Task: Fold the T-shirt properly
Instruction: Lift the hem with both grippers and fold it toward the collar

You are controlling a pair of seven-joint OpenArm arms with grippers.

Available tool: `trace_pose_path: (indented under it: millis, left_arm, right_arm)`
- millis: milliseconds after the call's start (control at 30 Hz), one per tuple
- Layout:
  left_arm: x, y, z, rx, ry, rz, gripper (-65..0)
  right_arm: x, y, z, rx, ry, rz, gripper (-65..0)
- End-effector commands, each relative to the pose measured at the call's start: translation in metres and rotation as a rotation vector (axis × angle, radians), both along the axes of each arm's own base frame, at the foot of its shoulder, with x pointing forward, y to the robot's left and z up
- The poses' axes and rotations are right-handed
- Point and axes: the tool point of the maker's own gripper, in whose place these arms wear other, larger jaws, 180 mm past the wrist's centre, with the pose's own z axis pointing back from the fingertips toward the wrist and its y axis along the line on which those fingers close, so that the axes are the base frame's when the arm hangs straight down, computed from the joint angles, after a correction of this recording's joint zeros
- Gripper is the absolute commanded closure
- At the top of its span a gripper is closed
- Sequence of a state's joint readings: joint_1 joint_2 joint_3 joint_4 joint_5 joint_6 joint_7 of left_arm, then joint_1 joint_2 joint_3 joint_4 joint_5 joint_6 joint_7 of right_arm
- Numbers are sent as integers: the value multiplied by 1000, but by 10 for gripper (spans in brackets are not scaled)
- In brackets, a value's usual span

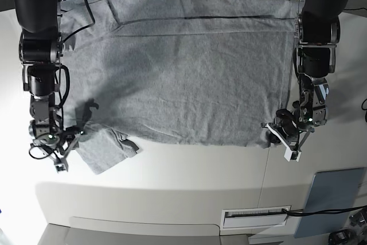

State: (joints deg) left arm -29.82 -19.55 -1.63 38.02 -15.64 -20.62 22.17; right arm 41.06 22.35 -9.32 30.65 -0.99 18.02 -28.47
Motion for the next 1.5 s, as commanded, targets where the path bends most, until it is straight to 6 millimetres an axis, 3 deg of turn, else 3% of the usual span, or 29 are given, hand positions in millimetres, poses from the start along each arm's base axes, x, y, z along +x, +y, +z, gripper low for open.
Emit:
trace_pose_path:
  millis: [0, 300, 367, 467, 533, 567, 800, 933, 1233, 1467]
  left_arm:
    - [-3, 4, -2, 27, 35, -14, 0]
    - [-3, 4, -2, 28, 35, -14, 0]
    - [-3, 4, -2, 28, 35, -14, 0]
    - [-2, 4, -1, 26, 31, -14, 0]
    - [-1, 4, 0, 25, 25, -13, 0]
    - [0, 4, 1, 24, 17, -12, 0]
    - [14, 0, 23, 27, -66, -23, 0]
    - [16, -3, 33, 10, -86, -27, 0]
    - [-27, -25, 37, 39, -158, -97, 0]
    - [-56, -7, 60, -17, -222, -17, 0]
  right_arm:
    - [10, -6, 16, 11, -41, -11, -296]
    - [-16, -9, -16, 61, 41, -51, -286]
    - [-21, -8, -21, 65, 51, -53, -243]
    - [-21, -12, -22, 51, 35, -64, -106]
    - [-16, -18, -16, 10, -2, -63, -14]
    - [-14, -20, -13, -7, -18, -63, 0]
    - [0, -24, 14, -78, -115, -71, 0]
    - [-6, -22, 27, -125, -156, -46, 0]
    - [-43, -36, 54, -296, -214, 18, 0]
    - [-71, -34, 75, -357, -250, 28, 0]
